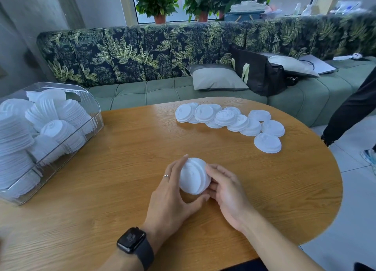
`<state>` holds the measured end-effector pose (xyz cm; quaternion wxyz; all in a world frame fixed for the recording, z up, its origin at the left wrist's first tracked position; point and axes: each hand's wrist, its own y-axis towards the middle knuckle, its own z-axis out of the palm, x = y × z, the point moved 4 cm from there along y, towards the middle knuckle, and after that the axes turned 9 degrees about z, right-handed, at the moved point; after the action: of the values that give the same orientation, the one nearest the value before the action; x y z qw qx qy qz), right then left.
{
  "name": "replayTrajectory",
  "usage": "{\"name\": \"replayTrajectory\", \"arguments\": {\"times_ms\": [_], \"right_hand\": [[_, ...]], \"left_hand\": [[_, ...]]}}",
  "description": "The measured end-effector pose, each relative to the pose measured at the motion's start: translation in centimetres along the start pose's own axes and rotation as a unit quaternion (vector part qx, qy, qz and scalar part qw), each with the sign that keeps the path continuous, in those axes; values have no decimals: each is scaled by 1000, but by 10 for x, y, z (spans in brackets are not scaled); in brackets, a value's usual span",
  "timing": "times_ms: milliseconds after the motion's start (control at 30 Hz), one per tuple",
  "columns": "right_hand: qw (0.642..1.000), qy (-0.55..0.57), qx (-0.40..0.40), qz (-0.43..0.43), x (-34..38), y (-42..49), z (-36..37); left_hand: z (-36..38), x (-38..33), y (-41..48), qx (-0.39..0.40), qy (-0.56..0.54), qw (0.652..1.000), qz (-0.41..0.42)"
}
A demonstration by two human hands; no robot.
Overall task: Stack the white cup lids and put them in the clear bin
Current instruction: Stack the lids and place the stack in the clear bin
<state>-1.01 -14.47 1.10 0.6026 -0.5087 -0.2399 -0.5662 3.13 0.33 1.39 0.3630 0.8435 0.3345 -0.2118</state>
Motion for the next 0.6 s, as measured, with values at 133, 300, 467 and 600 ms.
{"name": "replayTrajectory", "arguments": {"times_ms": [133, 300, 467, 600], "right_hand": [[1000, -7, 30, 0, -1, -1, 1], [998, -28, 51, 5, 0, -3, 2], [998, -39, 47, -3, 0, -4, 4], [996, -68, 48, -34, 0, -8, 9]], "left_hand": [[-1, 2, 0, -8, -8, 1000, -4], [-3, 5, -2, -23, -32, 999, -15], [-2, 3, -1, -20, -8, 1000, -14], [-1, -2, 0, -4, 26, 1000, -2]]}}
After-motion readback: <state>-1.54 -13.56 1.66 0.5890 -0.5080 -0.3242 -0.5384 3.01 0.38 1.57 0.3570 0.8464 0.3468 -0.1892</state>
